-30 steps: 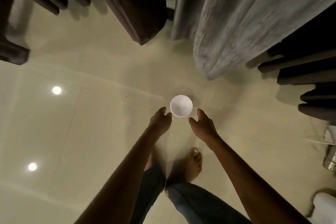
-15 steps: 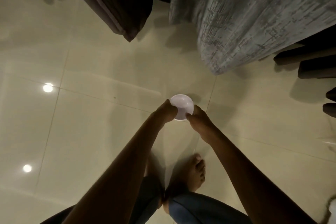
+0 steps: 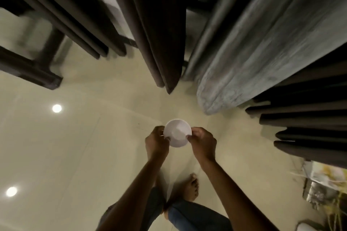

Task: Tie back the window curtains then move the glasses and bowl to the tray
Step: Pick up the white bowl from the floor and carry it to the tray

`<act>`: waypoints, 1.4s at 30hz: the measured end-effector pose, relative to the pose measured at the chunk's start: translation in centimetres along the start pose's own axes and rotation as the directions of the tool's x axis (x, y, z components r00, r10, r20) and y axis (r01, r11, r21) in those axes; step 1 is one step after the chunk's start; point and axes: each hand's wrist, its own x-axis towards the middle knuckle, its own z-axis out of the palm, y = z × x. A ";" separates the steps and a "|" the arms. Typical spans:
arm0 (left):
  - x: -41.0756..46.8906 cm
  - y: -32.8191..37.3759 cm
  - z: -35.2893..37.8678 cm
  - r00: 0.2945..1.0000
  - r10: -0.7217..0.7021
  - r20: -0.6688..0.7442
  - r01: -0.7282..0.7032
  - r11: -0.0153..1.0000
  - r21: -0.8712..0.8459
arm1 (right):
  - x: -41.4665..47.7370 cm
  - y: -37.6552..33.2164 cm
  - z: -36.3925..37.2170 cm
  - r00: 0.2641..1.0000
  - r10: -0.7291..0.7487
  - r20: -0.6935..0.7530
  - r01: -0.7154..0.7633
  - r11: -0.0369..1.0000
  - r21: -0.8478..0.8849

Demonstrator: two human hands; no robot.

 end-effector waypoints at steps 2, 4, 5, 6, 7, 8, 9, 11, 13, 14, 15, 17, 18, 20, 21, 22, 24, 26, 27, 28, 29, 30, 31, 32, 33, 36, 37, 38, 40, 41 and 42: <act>-3.1 2.2 -3.7 0.998 0.027 -0.052 -0.030 0.999 -0.042 | -2.9 -4.1 -1.8 0.998 -0.057 -0.017 0.056 0.998 -0.025; -6.1 4.2 -7.4 0.994 0.049 -0.103 -0.057 0.995 -0.081 | -5.8 -7.9 -3.6 0.996 -0.082 -0.024 0.082 0.997 -0.017; -7.6 5.2 -9.2 0.990 0.060 -0.128 -0.073 0.992 -0.098 | -7.2 -9.6 -4.5 0.995 -0.097 -0.027 0.097 0.995 0.006; -8.9 6.1 -11.0 0.987 0.070 -0.148 -0.087 0.989 -0.116 | -8.6 -11.3 -5.2 0.994 -0.108 -0.030 0.109 0.993 0.037; -10.4 6.9 -12.7 0.984 0.074 -0.162 -0.096 0.986 -0.136 | -10.2 -12.9 -6.0 0.992 -0.120 -0.031 0.121 0.990 0.068; -11.8 7.7 -14.5 0.983 0.074 -0.170 -0.102 0.982 -0.160 | -11.7 -14.5 -6.8 0.990 -0.134 -0.033 0.137 0.986 0.092; -13.3 8.4 -16.3 0.983 0.070 -0.172 -0.103 0.977 -0.188 | -13.2 -16.0 -7.5 0.988 -0.150 -0.032 0.152 0.983 0.105; -16.1 9.7 -19.8 0.983 0.055 -0.176 -0.099 0.964 -0.247 | -16.2 -18.9 -8.9 0.981 -0.191 -0.021 0.192 0.975 0.112; -19.0 10.9 -23.5 0.983 0.037 -0.181 -0.093 0.946 -0.309 | -19.3 -21.7 -10.2 0.969 -0.245 0.003 0.244 0.964 0.107; -20.4 11.5 -25.3 0.982 0.034 -0.185 -0.095 0.939 -0.331 | -20.8 -23.2 -11.0 0.961 -0.275 0.015 0.272 0.957 0.098; -21.8 11.9 -27.0 0.981 0.035 -0.193 -0.102 0.931 -0.349 | -22.3 -24.5 -11.6 0.952 -0.305 0.025 0.302 0.949 0.087; -24.0 12.6 -30.3 0.976 0.056 -0.208 -0.136 0.909 -0.395 | -24.7 -27.1 -12.5 0.932 -0.361 0.034 0.357 0.930 0.086; -24.9 12.9 -31.7 0.973 0.065 -0.221 -0.154 0.896 -0.417 | -25.8 -28.3 -12.7 0.926 -0.376 0.040 0.371 0.924 0.091; -26.0 13.1 -34.3 0.966 0.057 -0.251 -0.168 0.878 -0.448 | -27.7 -30.7 -12.7 0.918 -0.392 0.052 0.387 0.918 0.088; -26.5 13.2 -35.4 0.963 0.055 -0.266 -0.177 0.869 -0.462 | -28.6 -31.8 -12.6 0.912 -0.407 0.051 0.402 0.912 0.082; -26.8 13.3 -36.5 0.958 0.056 -0.282 -0.190 0.858 -0.477 | -29.4 -32.9 -12.3 0.903 -0.428 0.050 0.423 0.903 0.077; -27.1 13.3 -38.4 0.947 0.046 -0.318 -0.211 0.836 -0.507 | -30.5 -35.2 -11.6 0.883 -0.467 0.054 0.463 0.883 0.077; -27.0 13.0 -40.3 0.934 0.033 -0.357 -0.226 0.828 -0.514 | -31.5 -37.6 -10.5 0.867 -0.495 0.058 0.491 0.868 0.072; -26.8 12.7 -41.2 0.926 0.030 -0.377 -0.237 0.823 -0.516 | -32.0 -38.6 -9.8 0.859 -0.509 0.066 0.505 0.861 0.066; -26.7 12.4 -42.3 0.918 0.024 -0.395 -0.247 0.816 -0.523 | -32.4 -39.7 -9.1 0.850 -0.521 0.075 0.517 0.854 0.065; -26.6 12.1 -43.4 0.910 0.013 -0.414 -0.254 0.808 -0.532 | -33.1 -40.7 -8.2 0.843 -0.531 0.084 0.528 0.847 0.064; -26.5 11.8 -44.5 0.901 0.003 -0.434 -0.261 0.802 -0.537 | -33.8 -41.7 -7.4 0.837 -0.539 0.095 0.535 0.842 0.062; -26.5 11.4 -45.6 0.892 -0.005 -0.451 -0.268 0.800 -0.538 | -34.5 -42.6 -6.5 0.832 -0.544 0.110 0.541 0.839 0.062; -26.5 11.0 -46.7 0.886 -0.008 -0.464 -0.275 0.797 -0.537 | -35.1 -43.4 -5.6 0.827 -0.548 0.127 0.544 0.836 0.068; -26.5 10.5 -47.9 0.881 -0.007 -0.474 -0.281 0.797 -0.534 | -35.8 -44.1 -4.7 0.822 -0.552 0.142 0.546 0.834 0.079; -26.1 9.2 -51.6 0.858 -0.005 -0.513 -0.300 0.806 -0.510 | -37.6 -46.3 -2.2 0.801 -0.573 0.173 0.567 0.819 0.086; -25.9 9.0 -52.8 0.852 -0.012 -0.524 -0.300 0.809 -0.505 | -38.1 -47.1 -1.5 0.794 -0.580 0.181 0.577 0.813 0.078; -25.8 8.8 -53.9 0.846 -0.026 -0.532 -0.296 0.808 -0.510 | -38.6 -47.9 -0.8 0.790 -0.584 0.189 0.581 0.811 0.075; -25.2 8.5 -55.9 0.836 -0.060 -0.545 -0.290 0.794 -0.534 | -39.3 -49.5 0.6 0.785 -0.583 0.209 0.579 0.811 0.090; -24.8 8.3 -56.8 0.834 -0.068 -0.547 -0.293 0.786 -0.544 | -39.4 -50.4 1.4 0.782 -0.584 0.215 0.580 0.810 0.089; -24.3 8.3 -57.7 0.834 -0.070 -0.547 -0.294 0.782 -0.549 | -39.4 -51.3 2.1 0.780 -0.586 0.220 0.585 0.808 0.079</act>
